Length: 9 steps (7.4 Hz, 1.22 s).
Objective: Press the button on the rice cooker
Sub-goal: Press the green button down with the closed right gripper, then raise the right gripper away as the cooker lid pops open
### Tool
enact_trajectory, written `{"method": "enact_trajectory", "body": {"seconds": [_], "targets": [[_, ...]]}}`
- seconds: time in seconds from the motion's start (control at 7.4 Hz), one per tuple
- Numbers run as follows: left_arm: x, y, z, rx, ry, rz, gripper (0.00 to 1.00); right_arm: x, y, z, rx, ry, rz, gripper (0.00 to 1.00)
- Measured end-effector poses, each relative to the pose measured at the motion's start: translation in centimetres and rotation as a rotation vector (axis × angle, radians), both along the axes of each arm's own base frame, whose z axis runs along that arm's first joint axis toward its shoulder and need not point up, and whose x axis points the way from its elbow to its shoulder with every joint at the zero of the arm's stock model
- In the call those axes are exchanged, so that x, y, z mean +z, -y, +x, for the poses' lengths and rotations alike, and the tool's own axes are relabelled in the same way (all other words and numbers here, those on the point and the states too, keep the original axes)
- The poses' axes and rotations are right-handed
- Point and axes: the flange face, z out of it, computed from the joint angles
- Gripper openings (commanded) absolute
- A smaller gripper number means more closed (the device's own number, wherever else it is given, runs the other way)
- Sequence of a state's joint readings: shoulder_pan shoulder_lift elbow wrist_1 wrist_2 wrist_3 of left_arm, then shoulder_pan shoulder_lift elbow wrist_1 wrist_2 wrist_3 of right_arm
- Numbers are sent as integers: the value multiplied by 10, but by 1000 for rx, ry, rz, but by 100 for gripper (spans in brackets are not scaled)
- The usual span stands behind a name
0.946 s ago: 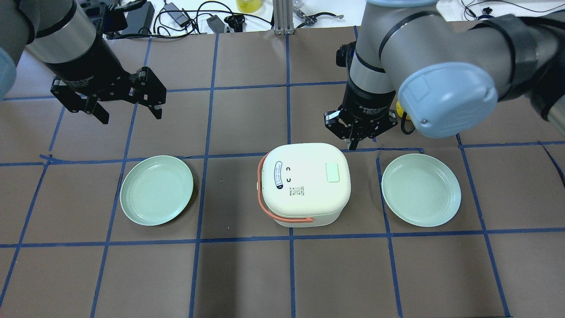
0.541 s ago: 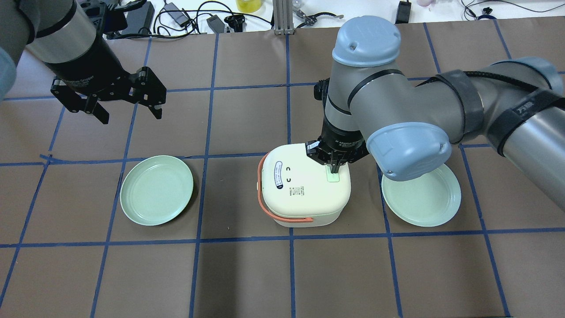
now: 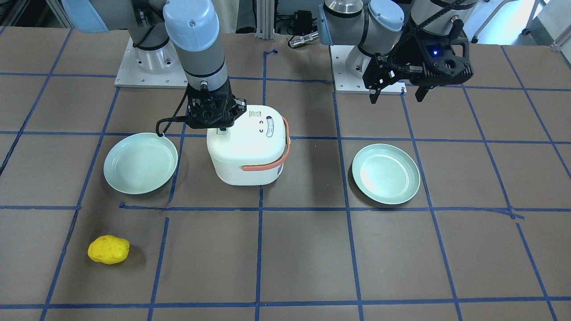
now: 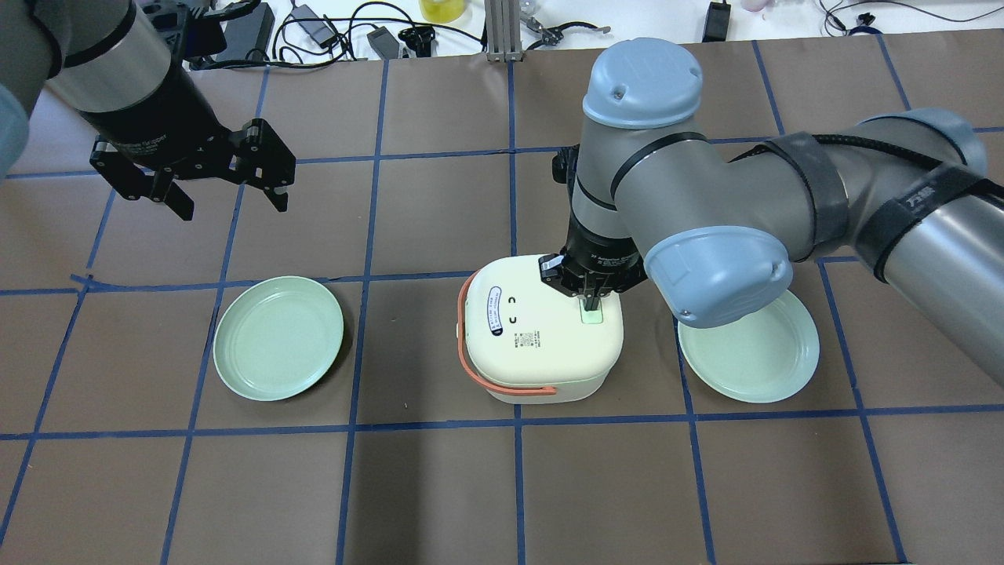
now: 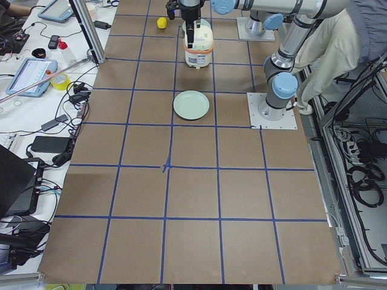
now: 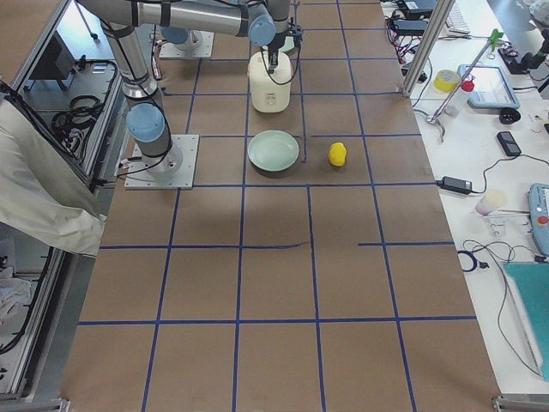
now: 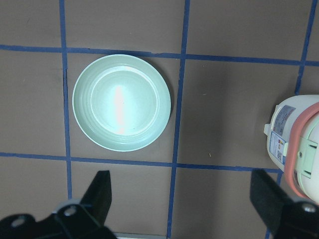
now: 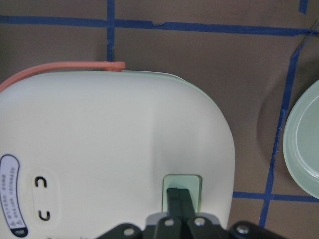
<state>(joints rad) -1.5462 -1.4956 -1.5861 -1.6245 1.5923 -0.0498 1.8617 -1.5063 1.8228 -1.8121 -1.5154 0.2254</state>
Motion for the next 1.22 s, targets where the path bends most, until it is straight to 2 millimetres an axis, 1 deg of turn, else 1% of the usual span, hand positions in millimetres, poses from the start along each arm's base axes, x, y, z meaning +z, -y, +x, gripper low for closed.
{"method": "enact_trajectory", "body": {"seconds": [0.14,0.27,0.41,0.54,0.68,0.81,0.95,1.22], "targets": [[0,0,0,0,0,0,100,-2,0,0,1,-1,2,10],[0,0,0,-1,0,0,100,-2,0,0,2,0,1,99],[0,0,0,-1,0,0,100,-1,1,0,1,0,-6,100],[0,0,0,-1,0,0,100,8,6,-1,-4,-2,-27,100],[0,0,0,-1,0,0,100,25,15,-5,-13,-8,-63,100],[0,0,0,-1,0,0,100,48,29,-16,-34,-15,-95,100],[0,0,0,0,0,0,100,73,45,-35,-67,-17,-109,100],[0,0,0,0,0,0,100,119,71,-80,-90,-14,-124,100]]}}
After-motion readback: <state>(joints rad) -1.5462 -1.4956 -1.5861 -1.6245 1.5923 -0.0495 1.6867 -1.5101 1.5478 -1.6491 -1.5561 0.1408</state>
